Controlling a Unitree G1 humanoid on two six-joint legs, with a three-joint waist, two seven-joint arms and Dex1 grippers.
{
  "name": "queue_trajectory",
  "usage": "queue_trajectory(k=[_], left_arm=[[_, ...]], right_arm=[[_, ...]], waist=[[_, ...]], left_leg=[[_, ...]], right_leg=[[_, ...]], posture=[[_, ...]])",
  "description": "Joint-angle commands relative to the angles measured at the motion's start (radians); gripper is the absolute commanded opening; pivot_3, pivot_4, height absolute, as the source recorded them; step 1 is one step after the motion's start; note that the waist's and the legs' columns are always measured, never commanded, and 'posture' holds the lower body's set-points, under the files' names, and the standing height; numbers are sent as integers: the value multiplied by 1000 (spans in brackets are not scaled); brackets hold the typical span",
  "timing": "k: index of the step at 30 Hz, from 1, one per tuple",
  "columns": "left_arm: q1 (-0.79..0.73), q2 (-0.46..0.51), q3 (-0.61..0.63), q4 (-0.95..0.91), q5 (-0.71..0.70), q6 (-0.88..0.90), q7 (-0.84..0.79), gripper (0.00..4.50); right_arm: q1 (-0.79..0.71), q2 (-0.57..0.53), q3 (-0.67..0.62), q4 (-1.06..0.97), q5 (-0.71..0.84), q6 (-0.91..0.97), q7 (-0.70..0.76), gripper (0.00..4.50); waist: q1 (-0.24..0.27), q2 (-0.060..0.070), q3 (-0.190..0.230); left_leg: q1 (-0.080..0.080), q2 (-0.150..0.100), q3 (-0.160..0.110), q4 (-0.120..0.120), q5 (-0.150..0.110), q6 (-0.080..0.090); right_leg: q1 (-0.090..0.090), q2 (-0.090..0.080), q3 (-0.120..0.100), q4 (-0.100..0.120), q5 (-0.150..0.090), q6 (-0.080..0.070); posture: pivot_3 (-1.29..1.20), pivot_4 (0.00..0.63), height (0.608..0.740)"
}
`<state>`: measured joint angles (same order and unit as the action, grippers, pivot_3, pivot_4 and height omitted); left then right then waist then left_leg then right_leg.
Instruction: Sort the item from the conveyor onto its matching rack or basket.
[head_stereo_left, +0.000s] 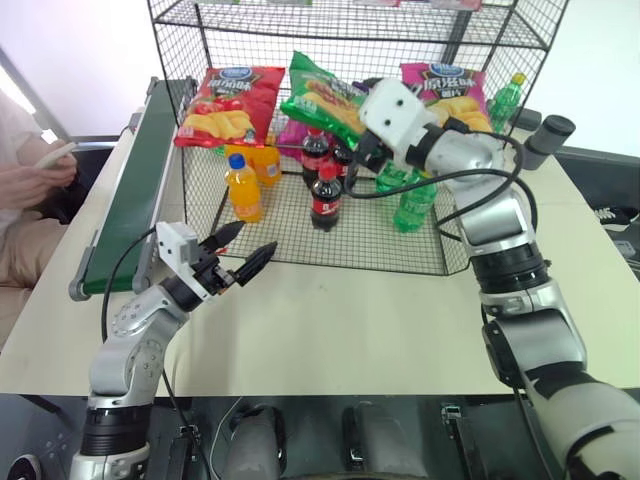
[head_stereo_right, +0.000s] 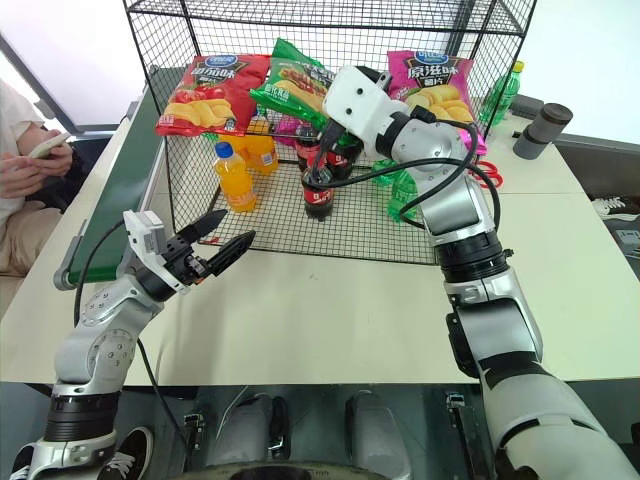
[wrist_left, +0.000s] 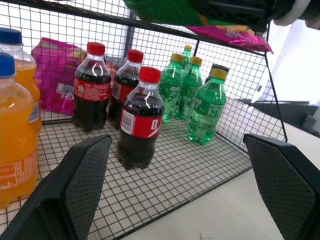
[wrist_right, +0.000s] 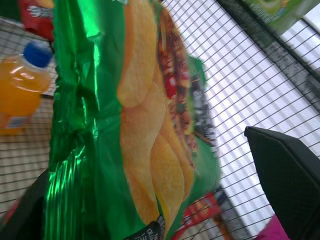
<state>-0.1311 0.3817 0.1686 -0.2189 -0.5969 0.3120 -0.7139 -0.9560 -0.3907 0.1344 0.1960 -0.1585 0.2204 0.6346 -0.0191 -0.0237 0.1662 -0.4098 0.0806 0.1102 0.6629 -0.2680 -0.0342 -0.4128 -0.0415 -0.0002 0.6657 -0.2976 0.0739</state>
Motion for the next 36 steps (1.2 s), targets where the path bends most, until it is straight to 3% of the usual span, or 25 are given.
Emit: queue_trajectory(k=[1, 8, 9, 11, 18, 29, 36], left_arm=[[3, -2, -13, -43, 11, -20, 3, 4500], [7, -4, -25, -49, 19, -24, 7, 4500], [8, -4, -27, -49, 21, -25, 6, 4500], [10, -4, -30, -51, 22, -24, 5, 4500], [18, -6, -40, -61, 23, -23, 11, 4500], [16, -17, -44, -67, 13, -17, 14, 4500], [8, -37, -41, -71, 2, -12, 32, 4500]], right_arm=[[-14, 2, -42, -59, 68, 23, 16, 4463], [-6, 14, -35, -86, 122, 23, 23, 4463], [-5, 13, -33, -88, 122, 13, 21, 4231], [-4, 10, -26, -90, 126, 3, 32, 3716], [-2, 16, -33, -81, 128, -35, 14, 186], [-76, -86, 105, 119, -152, -334, -109, 81], [-117, -57, 115, 268, -173, -381, -144, 81]], waist=[[0, 0, 0], [0, 0, 0], [0, 0, 0], [0, 0, 0], [0, 0, 0], [-1, 0, 0], [-1, 0, 0]], left_leg=[[0, 0, 0, 0, 0, 0], [0, 0, 0, 0, 0, 0], [0, 0, 0, 0, 0, 0], [0, 0, 0, 0, 0, 0], [0, 0, 0, 0, 0, 0], [0, 0, 0, 0, 0, 0], [0, 0, 0, 0, 0, 0]], right_leg=[[0, 0, 0, 0, 0, 0], [0, 0, 0, 0, 0, 0], [0, 0, 0, 0, 0, 0], [0, 0, 0, 0, 0, 0], [0, 0, 0, 0, 0, 0], [0, 0, 0, 0, 0, 0], [0, 0, 0, 0, 0, 0]], posture=[[0, 150, 740], [0, 150, 740], [0, 150, 740], [0, 150, 740], [0, 150, 740], [0, 150, 740], [0, 150, 740]])
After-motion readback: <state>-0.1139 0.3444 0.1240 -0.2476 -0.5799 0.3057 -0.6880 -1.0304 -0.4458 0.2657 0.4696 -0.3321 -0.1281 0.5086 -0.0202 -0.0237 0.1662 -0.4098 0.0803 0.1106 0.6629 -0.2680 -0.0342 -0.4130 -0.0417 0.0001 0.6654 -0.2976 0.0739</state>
